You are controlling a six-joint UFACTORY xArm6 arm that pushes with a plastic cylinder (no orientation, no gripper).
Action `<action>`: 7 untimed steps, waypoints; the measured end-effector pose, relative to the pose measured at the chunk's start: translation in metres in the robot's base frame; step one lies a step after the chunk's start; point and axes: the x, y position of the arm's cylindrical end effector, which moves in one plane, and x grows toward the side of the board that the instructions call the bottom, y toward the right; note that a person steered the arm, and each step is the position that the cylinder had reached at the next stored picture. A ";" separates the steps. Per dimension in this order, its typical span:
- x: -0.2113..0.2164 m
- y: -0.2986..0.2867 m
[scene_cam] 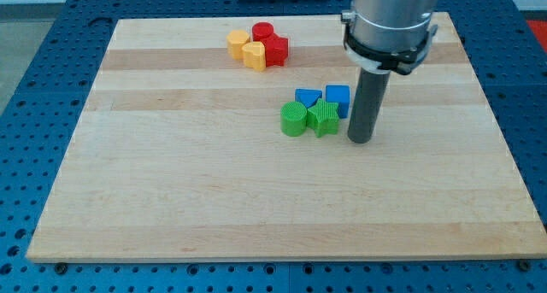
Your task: Move the green star and green circle towards the center left
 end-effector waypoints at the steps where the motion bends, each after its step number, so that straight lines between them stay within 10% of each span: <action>1: -0.005 -0.011; 4: -0.030 -0.010; 7: -0.018 -0.133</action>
